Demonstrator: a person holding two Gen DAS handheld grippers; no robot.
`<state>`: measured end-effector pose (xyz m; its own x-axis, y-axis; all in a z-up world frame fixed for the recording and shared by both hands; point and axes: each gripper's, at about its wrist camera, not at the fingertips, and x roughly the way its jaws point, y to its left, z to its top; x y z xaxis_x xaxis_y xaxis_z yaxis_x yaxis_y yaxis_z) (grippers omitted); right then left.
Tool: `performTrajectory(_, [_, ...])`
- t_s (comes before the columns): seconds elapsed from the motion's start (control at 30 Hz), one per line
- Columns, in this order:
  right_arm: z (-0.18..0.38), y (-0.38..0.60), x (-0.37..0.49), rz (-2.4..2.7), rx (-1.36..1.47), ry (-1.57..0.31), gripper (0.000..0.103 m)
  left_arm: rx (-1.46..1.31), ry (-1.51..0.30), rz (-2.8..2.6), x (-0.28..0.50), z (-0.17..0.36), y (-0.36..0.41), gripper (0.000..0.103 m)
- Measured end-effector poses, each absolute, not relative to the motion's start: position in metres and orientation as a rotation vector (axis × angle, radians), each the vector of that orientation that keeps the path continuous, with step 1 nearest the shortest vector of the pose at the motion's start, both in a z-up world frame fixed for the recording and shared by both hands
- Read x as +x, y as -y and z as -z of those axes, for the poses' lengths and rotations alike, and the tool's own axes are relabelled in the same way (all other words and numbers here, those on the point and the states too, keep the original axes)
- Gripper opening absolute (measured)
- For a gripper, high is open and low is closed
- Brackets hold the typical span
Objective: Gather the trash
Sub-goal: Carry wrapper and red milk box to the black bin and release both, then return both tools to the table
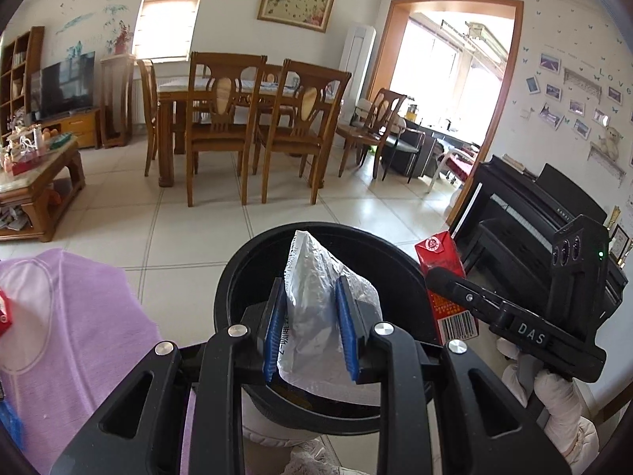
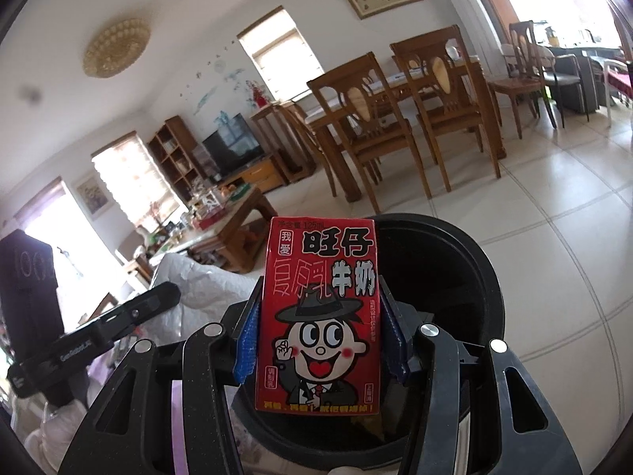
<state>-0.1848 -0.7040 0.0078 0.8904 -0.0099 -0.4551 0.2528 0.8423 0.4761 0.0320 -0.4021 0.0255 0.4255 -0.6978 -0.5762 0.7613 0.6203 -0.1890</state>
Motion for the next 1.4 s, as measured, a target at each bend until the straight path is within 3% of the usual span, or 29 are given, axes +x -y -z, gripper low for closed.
performTrajectory(0.6, [0.027, 0.713, -0.146, 0.168, 0.611, -0.515, 0.052, 0.206, -0.739, 0.910, 0.035, -0.005, 0.429, 0.029])
performTrajectory(0.73, [0.028, 0.712, -0.147, 0.169, 0.625, -0.508, 0.064, 0.207, -0.743, 0.912, 0.033, -0.007, 0.428, 0.030])
performTrajectory(0.8, [0.025, 0.707, -0.147, 0.173, 0.619, -0.504, 0.065, 0.201, -0.738, 0.912, 0.033, -0.011, 0.424, 0.045])
performTrajectory(1.03, [0.016, 0.690, -0.147, 0.163, 0.605, -0.496, 0.070, 0.196, -0.681, 0.898, 0.023, -0.026, 0.406, 0.051])
performTrajectory(1.1, [0.013, 0.684, -0.147, 0.158, 0.596, -0.495, 0.071, 0.198, -0.650, 0.887, 0.019, -0.032, 0.397, 0.065])
performTrajectory(1.23, [0.005, 0.668, -0.142, 0.141, 0.579, -0.495, 0.074, 0.216, -0.592, 0.860, 0.010, -0.041, 0.380, 0.072])
performTrajectory(1.33, [-0.002, 0.653, -0.138, 0.124, 0.569, -0.496, 0.075, 0.213, -0.557, 0.827, 0.008, -0.047, 0.363, 0.083])
performTrajectory(1.4, [-0.007, 0.641, -0.133, 0.090, 0.571, -0.494, 0.087, 0.210, -0.539, 0.800, 0.008, -0.050, 0.350, 0.093])
